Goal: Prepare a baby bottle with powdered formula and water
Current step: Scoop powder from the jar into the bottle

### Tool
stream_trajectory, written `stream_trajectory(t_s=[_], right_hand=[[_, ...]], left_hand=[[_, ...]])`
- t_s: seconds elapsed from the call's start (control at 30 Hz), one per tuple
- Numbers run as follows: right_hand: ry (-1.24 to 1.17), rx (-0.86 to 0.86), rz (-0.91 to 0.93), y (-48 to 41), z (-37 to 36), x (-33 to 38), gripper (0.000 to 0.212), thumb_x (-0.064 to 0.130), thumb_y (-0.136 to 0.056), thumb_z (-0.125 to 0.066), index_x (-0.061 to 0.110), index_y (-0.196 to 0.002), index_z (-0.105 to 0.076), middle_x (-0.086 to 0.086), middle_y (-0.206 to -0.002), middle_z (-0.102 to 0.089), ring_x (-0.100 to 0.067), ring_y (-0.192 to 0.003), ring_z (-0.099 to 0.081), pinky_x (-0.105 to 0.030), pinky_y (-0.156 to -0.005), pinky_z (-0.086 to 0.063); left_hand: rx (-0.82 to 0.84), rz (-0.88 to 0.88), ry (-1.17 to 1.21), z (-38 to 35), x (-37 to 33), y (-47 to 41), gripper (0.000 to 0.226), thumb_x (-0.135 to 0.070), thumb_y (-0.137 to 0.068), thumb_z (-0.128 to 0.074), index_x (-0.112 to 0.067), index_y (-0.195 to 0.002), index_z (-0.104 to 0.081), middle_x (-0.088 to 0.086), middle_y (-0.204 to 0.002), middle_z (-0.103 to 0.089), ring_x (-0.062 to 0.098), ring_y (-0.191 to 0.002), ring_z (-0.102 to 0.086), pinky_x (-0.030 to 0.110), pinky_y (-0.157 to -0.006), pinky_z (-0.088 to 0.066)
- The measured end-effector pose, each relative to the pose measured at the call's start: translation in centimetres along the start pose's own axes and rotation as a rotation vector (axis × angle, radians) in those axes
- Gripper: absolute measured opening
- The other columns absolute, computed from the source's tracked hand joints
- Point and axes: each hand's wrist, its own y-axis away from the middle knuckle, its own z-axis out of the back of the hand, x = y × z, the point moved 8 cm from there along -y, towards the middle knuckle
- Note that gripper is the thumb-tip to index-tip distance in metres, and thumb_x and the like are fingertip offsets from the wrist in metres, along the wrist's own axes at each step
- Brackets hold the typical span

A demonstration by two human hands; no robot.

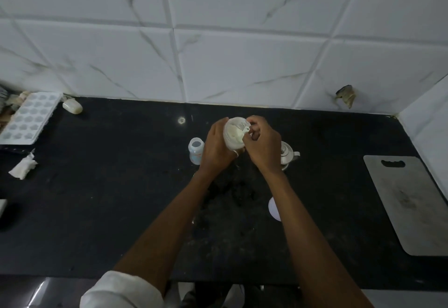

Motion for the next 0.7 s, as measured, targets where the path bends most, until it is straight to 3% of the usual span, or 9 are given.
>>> stream_trajectory(t_s=[0.07, 0.27, 0.5, 0.7], right_hand=[[0.095, 0.032, 0.100, 0.3, -0.2, 0.7, 0.028, 0.009, -0.086, -0.069, 0.018, -0.111, -0.075, 0.002, -0.101, -0.075, -0.019, -0.093, -0.066, -0.033, -0.079, -0.055], [0.330, 0.016, 0.214, 1.4, -0.2, 2.0, 0.015, 0.011, -0.088, -0.069, 0.017, -0.096, -0.080, -0.001, -0.082, -0.074, -0.024, -0.087, -0.061, -0.040, -0.059, -0.054], [0.397, 0.032, 0.161, 1.9, -0.2, 2.3, 0.019, 0.013, -0.088, -0.071, 0.019, -0.103, -0.081, -0.006, -0.082, -0.074, -0.024, -0.085, -0.064, -0.029, -0.057, -0.044], [0.297, 0.092, 0.057, 2.2, -0.2, 1.6, 0.019, 0.018, -0.086, -0.072, 0.023, -0.102, -0.081, 0.003, -0.093, -0.080, -0.018, -0.085, -0.073, -0.032, -0.067, -0.058]], left_hand=[[-0.013, -0.051, -0.008, 0.4, -0.6, 0.2, 0.076, -0.026, -0.070, -0.087, -0.012, -0.135, -0.050, 0.001, -0.134, -0.053, 0.014, -0.124, -0.052, 0.037, -0.102, -0.049], [0.012, -0.129, -0.090, 0.9, -1.7, 0.9, 0.090, -0.010, -0.068, -0.088, -0.007, -0.145, -0.041, 0.009, -0.147, -0.048, 0.023, -0.136, -0.046, 0.032, -0.108, -0.042], [0.054, -0.176, -0.156, 1.2, -2.3, 1.6, 0.093, -0.003, -0.069, -0.084, -0.010, -0.149, -0.038, 0.009, -0.153, -0.043, 0.024, -0.140, -0.042, 0.029, -0.110, -0.040], [0.078, -0.195, -0.176, 1.6, -2.8, 2.1, 0.093, -0.004, -0.070, -0.084, -0.009, -0.150, -0.038, 0.011, -0.153, -0.042, 0.028, -0.141, -0.043, 0.038, -0.110, -0.044]])
